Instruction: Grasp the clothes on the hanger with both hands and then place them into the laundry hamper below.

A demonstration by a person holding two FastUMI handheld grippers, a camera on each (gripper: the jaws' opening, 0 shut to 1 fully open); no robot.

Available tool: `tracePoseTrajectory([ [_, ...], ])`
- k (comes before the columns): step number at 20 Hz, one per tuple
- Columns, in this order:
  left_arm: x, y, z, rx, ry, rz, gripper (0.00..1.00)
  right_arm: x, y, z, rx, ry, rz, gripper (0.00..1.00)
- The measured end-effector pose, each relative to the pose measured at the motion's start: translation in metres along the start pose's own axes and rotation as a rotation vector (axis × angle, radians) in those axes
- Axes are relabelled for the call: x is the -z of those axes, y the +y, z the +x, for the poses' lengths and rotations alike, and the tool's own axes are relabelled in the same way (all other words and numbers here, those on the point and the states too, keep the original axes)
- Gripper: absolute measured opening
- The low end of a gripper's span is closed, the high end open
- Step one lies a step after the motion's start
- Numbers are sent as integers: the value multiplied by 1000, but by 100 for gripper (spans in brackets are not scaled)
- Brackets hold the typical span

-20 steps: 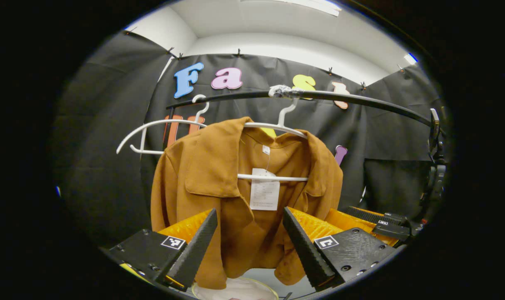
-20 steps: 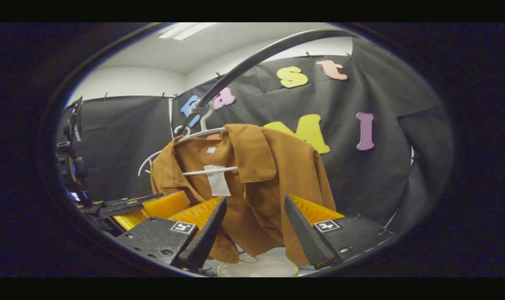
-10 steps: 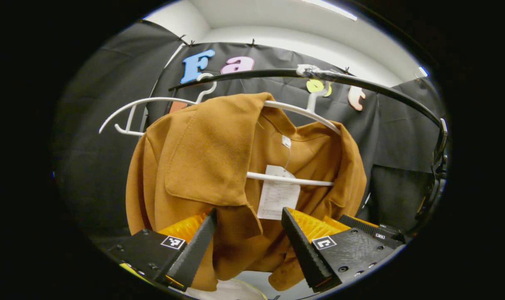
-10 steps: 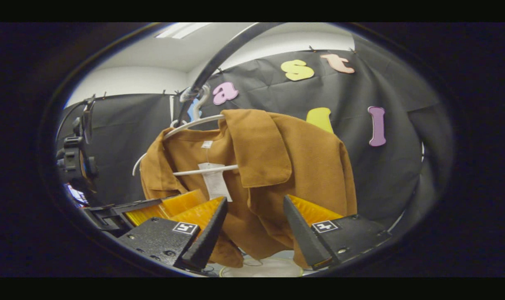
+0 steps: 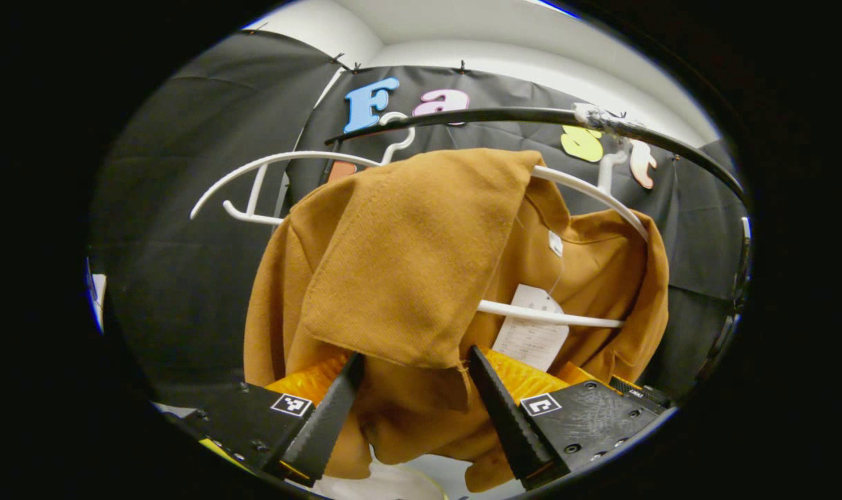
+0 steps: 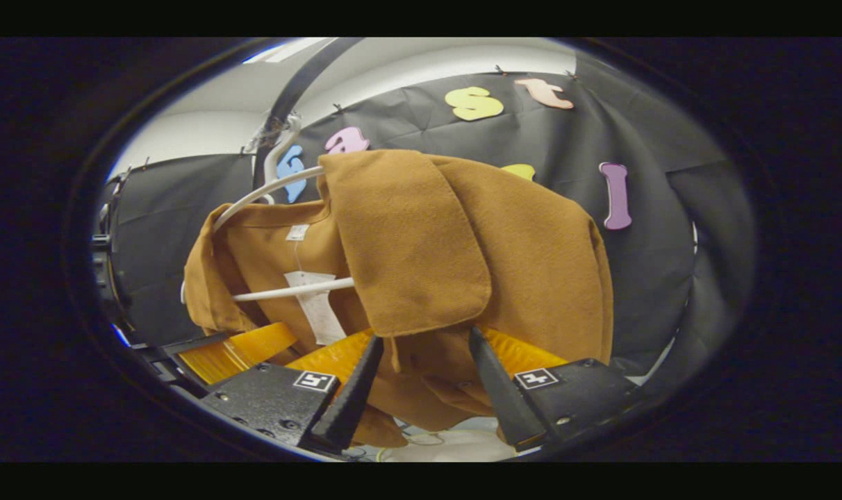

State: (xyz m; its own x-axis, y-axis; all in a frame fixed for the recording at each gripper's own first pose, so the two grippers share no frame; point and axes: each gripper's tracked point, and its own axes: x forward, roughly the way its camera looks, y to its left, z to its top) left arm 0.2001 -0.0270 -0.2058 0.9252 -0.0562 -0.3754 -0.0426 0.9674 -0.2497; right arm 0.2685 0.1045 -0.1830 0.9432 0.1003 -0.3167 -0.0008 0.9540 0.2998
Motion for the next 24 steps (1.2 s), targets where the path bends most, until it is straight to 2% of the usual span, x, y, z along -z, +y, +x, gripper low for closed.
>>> tracePoseTrajectory([
  [3, 1, 1, 5, 3, 25, -39, 71, 2, -5, 5, 54, 9, 10, 70],
  [4, 2, 2, 4, 5, 31, -44, 63, 1, -4, 7, 58, 6, 14, 63],
  [5, 1, 2, 5, 8, 28, -47, 63, 1, -5, 7, 60, 4, 16, 58],
  [7, -2, 9, 7, -16, 16, -42, 27, 3, -11, 3, 60, 1, 23, 36],
  [8, -2, 12, 8, -16, 18, -34, 10, 4, -15, 0, 58, 1, 33, 31],
  [11, 4, 8, 2, 44, 60, -19, 0, 9, -15, -10, -12, 23, 110, 15],
  [12, 5, 6, 2, 66, 67, -11, 4, 9, -18, -12, -26, 28, 133, 10],
  [13, 5, 4, -3, 75, 66, -4, 2, 6, -26, -16, -26, 23, 147, 5],
  [15, 3, 8, -6, 78, 70, 1, 0, -1, -38, -24, -13, 12, 161, 8],
  [16, 3, 8, -10, 89, 72, -7, 0, -4, -40, -28, -12, 11, 172, 5],
  [21, -11, 6, -29, 134, 40, -29, 0, -21, -58, -39, 2, -4, 251, 4],
  [24, -20, 10, -43, 145, 19, -22, 0, -30, -54, -56, -42, -13, 276, 4],
])
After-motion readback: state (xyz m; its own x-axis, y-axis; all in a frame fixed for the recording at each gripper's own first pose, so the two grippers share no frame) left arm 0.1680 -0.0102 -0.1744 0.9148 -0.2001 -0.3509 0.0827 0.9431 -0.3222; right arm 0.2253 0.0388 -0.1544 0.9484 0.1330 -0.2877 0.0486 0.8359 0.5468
